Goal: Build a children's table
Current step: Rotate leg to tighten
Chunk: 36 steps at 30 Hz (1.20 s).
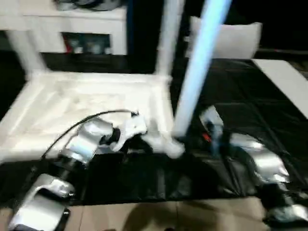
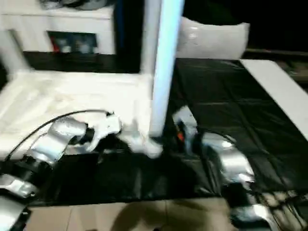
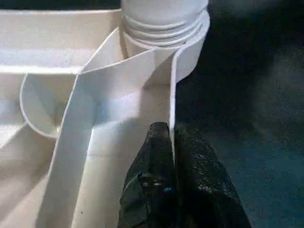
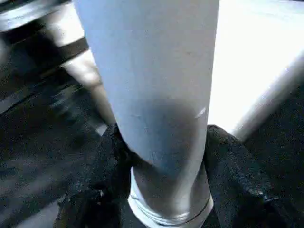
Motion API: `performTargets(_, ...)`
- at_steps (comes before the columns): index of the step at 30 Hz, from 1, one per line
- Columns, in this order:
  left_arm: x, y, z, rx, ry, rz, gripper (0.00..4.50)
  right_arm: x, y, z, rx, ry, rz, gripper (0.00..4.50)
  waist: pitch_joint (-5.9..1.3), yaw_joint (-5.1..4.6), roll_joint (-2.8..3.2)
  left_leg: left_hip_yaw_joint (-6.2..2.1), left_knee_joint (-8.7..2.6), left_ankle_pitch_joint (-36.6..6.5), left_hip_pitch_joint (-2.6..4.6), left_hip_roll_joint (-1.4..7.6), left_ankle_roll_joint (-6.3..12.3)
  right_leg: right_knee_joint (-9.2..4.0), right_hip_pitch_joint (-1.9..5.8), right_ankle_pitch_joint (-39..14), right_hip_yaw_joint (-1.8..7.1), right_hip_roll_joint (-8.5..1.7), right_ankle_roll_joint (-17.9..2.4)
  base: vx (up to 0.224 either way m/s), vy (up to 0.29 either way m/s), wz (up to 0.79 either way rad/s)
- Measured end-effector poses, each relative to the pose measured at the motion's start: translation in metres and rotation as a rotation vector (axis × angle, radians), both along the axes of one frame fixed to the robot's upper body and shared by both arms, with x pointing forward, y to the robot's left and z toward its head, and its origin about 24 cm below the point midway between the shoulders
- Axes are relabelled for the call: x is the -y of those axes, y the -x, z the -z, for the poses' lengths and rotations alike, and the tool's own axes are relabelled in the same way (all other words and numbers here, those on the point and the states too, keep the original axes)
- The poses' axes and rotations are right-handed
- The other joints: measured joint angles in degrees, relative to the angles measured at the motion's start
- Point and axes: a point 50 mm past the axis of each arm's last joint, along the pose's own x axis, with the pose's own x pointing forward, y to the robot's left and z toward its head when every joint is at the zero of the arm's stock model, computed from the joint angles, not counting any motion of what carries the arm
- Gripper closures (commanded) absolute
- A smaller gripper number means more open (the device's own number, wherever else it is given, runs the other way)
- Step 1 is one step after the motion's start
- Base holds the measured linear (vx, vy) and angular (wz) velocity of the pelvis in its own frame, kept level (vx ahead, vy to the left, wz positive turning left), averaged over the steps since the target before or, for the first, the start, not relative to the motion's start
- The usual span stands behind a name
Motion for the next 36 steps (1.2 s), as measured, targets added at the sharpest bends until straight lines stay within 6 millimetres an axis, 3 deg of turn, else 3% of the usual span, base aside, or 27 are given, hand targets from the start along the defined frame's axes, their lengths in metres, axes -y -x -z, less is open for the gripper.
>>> performTargets(2,0.007,-0.002,0.001,0.003,0.019,-0.058,4.50,-0.005,-0.007,0.000,0.007,0.012,0.099,2.57,-0.01,-0.88,0.02,-0.13,-0.08,0.0,-0.07,0.05,0.00,-0.42,0.05,0.0,-0.30,0.00,0.0,0.000,0.000,0.00)
performTargets(5,0.014,-0.005,0.002,0.019,0.034,-0.141,4.50,-0.015,-0.016,0.000,0.008,0.006,0.218,2.57,-0.03,-1.24,0.02,-0.15,-0.10,0.0,-0.10,0.13,0.02,-0.57,0.09,0.1,-0.47,0.00,-0.2,0.000,0.000,0.00)
performTargets(7,0.016,-0.007,0.002,0.036,0.031,-0.168,4.50,-0.019,-0.019,0.000,0.022,0.011,0.250,2.57,-0.03,-1.11,0.02,-0.15,-0.13,0.0,-0.08,0.13,0.04,-0.56,0.10,0.3,-0.48,0.00,-0.2,0.000,0.000,0.00)
performTargets(8,0.017,-0.008,0.002,0.046,0.029,-0.181,4.50,-0.021,-0.021,-0.001,0.031,0.018,0.262,2.03,-0.03,-1.00,0.02,-0.15,-0.18,0.0,-0.09,0.13,0.04,-0.56,0.08,0.5,-0.49,0.00,-0.2,0.000,0.000,0.00)
performTargets(9,0.018,-0.008,0.002,0.050,0.030,-0.187,4.50,-0.021,-0.021,-0.001,0.037,0.022,0.269,1.89,-0.04,-0.90,0.03,-0.16,-0.23,0.0,-0.09,0.14,0.04,-0.56,0.08,0.5,-0.50,0.00,-0.2,0.000,0.000,0.00)
performTargets(13,0.025,-0.007,0.001,0.057,0.039,-0.167,4.50,-0.018,-0.021,0.001,0.040,0.029,0.282,1.68,-0.02,-0.14,0.06,-0.16,-0.38,-0.1,-0.19,0.14,0.06,-0.57,0.01,0.6,-0.54,-0.01,-0.3,0.000,0.000,0.00)
performTargets(17,0.028,-0.006,-0.001,0.073,0.034,-0.117,4.50,-0.006,-0.015,0.001,0.070,0.031,0.219,1.31,-0.02,0.89,0.07,-0.17,-0.45,-0.1,-0.32,0.15,0.31,-0.57,-0.09,0.7,-0.55,-0.01,-0.5,0.000,0.000,0.00)
performTargets(26,0.006,0.000,-0.004,0.093,-0.006,0.099,4.50,0.030,0.006,-0.003,0.098,0.074,-0.085,0.55,0.04,2.12,0.16,-0.20,-0.44,-0.1,-0.46,0.16,0.42,-0.59,-0.16,0.7,-0.62,-0.03,-0.5,0.000,0.000,0.00)
performTargets(31,-0.003,0.006,-0.006,0.073,-0.019,0.215,4.50,0.042,0.012,-0.009,0.097,0.084,-0.208,0.55,0.03,2.49,0.15,-0.19,-0.41,-0.1,-0.46,0.16,0.37,-0.59,-0.14,0.7,-0.62,-0.04,-0.5,0.000,0.000,0.00)
performTargets(36,-0.007,0.014,-0.006,0.028,-0.023,0.340,4.50,0.043,0.021,-0.011,0.057,0.062,-0.374,1.13,0.02,3.09,0.14,-0.19,-0.41,0.0,-0.50,0.19,0.49,-0.59,-0.15,0.7,-0.65,-0.04,-0.5,0.000,0.000,0.00)
